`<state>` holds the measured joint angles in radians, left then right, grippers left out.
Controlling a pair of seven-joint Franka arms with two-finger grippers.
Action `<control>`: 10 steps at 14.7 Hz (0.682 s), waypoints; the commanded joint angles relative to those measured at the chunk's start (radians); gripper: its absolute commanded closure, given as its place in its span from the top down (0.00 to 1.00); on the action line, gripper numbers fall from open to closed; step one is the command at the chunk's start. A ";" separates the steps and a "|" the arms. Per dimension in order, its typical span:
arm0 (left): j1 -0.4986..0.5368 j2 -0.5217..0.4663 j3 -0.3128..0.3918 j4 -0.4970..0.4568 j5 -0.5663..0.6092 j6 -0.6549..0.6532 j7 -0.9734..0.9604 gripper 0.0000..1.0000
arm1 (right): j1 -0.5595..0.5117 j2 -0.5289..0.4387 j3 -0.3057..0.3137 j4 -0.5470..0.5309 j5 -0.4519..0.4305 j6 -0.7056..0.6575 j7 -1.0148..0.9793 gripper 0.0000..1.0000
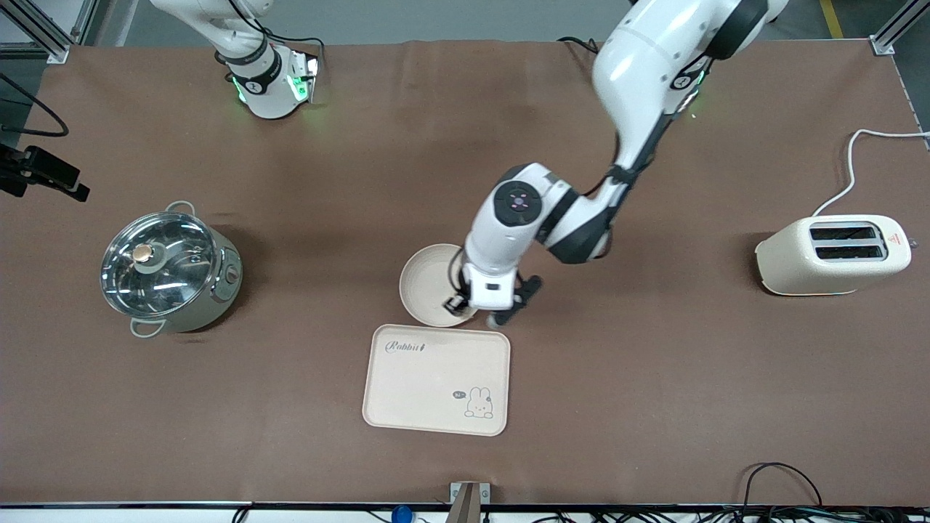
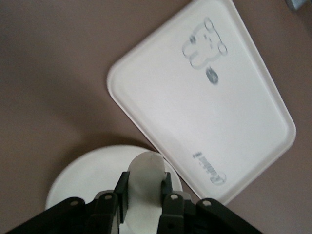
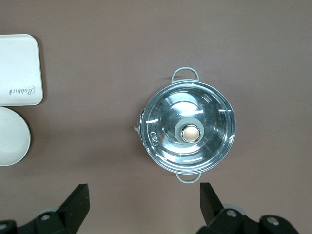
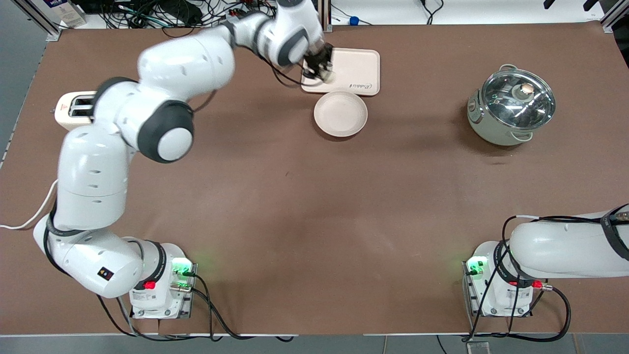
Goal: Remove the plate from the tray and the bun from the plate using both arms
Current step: 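Carry the bun with the left gripper toward the toaster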
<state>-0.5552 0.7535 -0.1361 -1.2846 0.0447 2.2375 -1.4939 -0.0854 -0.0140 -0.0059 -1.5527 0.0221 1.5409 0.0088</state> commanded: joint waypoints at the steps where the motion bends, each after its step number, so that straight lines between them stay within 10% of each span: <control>1: 0.093 -0.077 0.000 -0.047 0.085 -0.210 0.038 0.32 | -0.001 -0.011 0.007 -0.003 -0.008 0.002 -0.009 1.00; 10: 0.435 -0.079 -0.008 -0.286 0.145 -0.155 0.371 0.35 | -0.001 -0.011 0.009 -0.004 -0.007 -0.005 -0.007 1.00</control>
<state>-0.1554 0.6777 -0.1327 -1.5003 0.1740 2.0041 -1.1482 -0.0831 -0.0140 -0.0022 -1.5526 0.0221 1.5412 0.0088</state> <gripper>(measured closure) 0.665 0.000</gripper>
